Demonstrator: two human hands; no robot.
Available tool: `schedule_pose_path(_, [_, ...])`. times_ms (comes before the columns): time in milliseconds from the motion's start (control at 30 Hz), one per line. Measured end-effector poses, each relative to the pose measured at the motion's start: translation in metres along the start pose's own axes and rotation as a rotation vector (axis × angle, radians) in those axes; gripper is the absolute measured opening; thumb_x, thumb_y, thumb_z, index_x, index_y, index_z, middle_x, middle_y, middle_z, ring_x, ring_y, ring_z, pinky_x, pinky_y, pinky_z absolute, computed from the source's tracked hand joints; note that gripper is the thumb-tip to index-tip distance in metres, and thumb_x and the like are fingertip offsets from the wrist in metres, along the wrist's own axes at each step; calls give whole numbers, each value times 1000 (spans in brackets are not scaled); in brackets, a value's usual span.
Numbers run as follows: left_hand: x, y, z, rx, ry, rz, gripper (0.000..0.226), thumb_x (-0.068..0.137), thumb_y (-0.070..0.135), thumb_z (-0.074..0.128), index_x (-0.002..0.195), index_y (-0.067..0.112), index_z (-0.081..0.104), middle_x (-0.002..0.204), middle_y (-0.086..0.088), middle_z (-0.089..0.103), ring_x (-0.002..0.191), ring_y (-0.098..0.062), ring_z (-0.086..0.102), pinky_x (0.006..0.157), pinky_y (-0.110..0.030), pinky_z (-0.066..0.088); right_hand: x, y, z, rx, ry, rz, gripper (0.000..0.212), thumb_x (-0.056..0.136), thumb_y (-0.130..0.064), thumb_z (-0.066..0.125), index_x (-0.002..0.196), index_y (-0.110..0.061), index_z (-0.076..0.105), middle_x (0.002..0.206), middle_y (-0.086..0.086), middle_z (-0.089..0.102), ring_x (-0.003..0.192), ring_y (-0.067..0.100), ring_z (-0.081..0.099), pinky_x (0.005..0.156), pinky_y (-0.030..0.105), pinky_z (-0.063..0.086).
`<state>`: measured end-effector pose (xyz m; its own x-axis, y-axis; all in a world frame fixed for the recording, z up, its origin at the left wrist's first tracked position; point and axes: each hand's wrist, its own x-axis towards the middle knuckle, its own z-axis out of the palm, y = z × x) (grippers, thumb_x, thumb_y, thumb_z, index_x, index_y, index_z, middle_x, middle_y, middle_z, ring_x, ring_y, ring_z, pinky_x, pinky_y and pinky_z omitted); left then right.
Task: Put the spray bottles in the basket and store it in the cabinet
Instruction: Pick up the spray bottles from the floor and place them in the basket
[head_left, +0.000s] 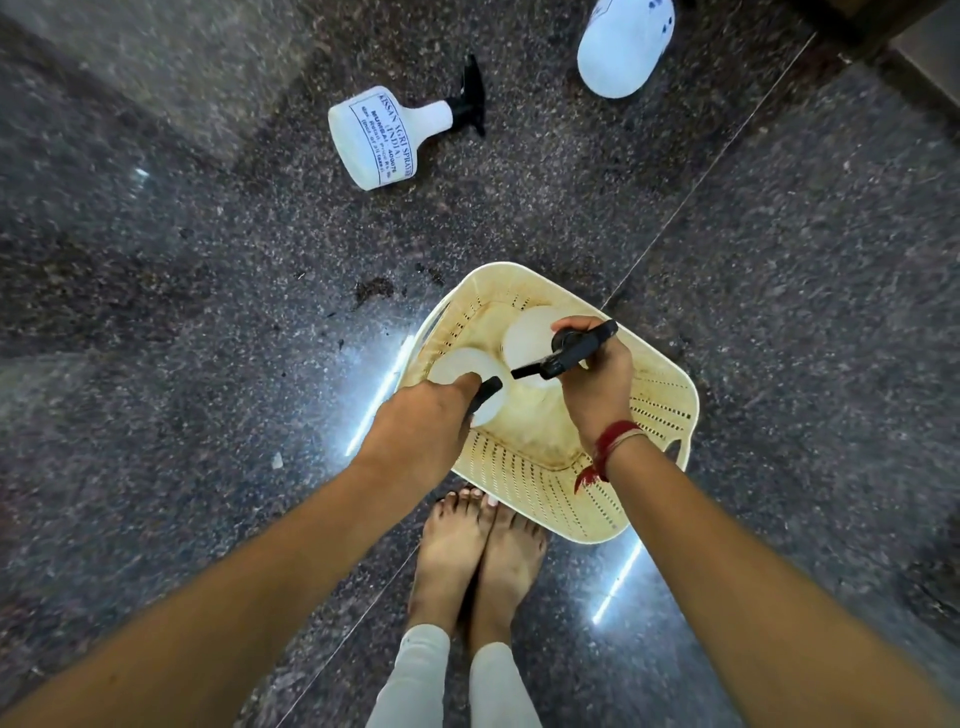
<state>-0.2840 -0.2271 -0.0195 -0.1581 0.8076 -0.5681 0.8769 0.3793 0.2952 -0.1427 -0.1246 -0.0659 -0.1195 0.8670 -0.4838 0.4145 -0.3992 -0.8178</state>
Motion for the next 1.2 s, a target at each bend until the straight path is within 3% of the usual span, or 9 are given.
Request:
schedule_pose_path(333, [-1, -3, -4, 60, -19, 39, 24, 96, 21, 46, 120, 20, 48, 74, -9, 67, 66, -34, 64, 54, -34, 46, 0, -16, 16, 113, -9, 89, 38, 74, 21, 60, 98, -8, 61, 95, 5, 61, 86, 14, 56, 72, 8, 49])
schedule_pose_path(433, [0, 0, -4, 52, -14, 31, 23, 97, 22, 47, 120, 20, 49, 75, -9, 68, 64, -32, 62, 53, -33, 45, 2, -18, 14, 33, 61, 149, 28, 73, 6, 73, 96, -9, 65, 90, -2, 66, 84, 8, 61, 76, 16, 48])
schedule_pose_path(533, [1, 3, -4, 42, 1, 6, 28, 95, 25, 48, 123, 20, 47, 78, -8, 68, 65, -31, 61, 52, -31, 39, 1, -21, 12, 40, 159, 148, 33, 67, -9, 82, 93, -14, 63, 85, -11, 67, 81, -2, 63, 71, 9, 47])
schedule_pose_path(733, [6, 2, -6, -82, -162, 68, 47, 95, 32, 45, 138, 26, 31, 84, -9, 68, 67, -28, 62, 48, -27, 37, -13, -19, 23, 158, 305, 131, 37, 67, -14, 83, 78, -31, 51, 101, 14, 66, 85, 18, 62, 83, 27, 50])
schedule_pose_path(833, [14, 0, -9, -531, -436, -74, 21, 96, 21, 44, 116, 28, 40, 71, -9, 67, 44, -17, 63, 40, -25, 49, -13, -18, 25, 120, 314, 148, 33, 71, -16, 79, 75, -37, 53, 106, 14, 65, 76, 6, 62, 76, 13, 47])
schedule_pose_path(900, [18, 3, -14, -883, -476, -269, 14, 98, 15, 46, 109, 23, 43, 62, -11, 67, 39, -16, 62, 40, -22, 50, -13, -17, 26, 77, 298, 144, 30, 72, -15, 76, 74, -38, 56, 103, 12, 67, 66, -5, 58, 66, 1, 41])
schedule_pose_path(1000, [11, 15, -23, -1509, -281, -609, 12, 98, 16, 51, 105, 20, 42, 59, -12, 71, 46, -20, 68, 42, -24, 54, -14, -17, 27, 79, 290, 150, 24, 73, -13, 76, 83, -28, 61, 93, 8, 69, 59, -10, 56, 59, 0, 40])
schedule_pose_path(1067, [2, 26, -22, -1870, -139, -713, 11, 98, 17, 50, 104, 18, 40, 77, -19, 74, 60, -24, 73, 55, -32, 62, -15, -18, 27, 142, 307, 166, 22, 74, -11, 77, 91, -15, 64, 81, 1, 66, 55, -9, 54, 58, 3, 42])
schedule_pose_path(1200, [-15, 50, -12, -2204, 32, -777, 5, 98, 10, 39, 98, 14, 41, 97, -25, 64, 82, -29, 70, 80, -40, 57, -18, -18, 27, 182, 311, 196, 25, 74, -12, 77, 94, -12, 64, 84, 3, 66, 72, 8, 61, 66, 16, 49])
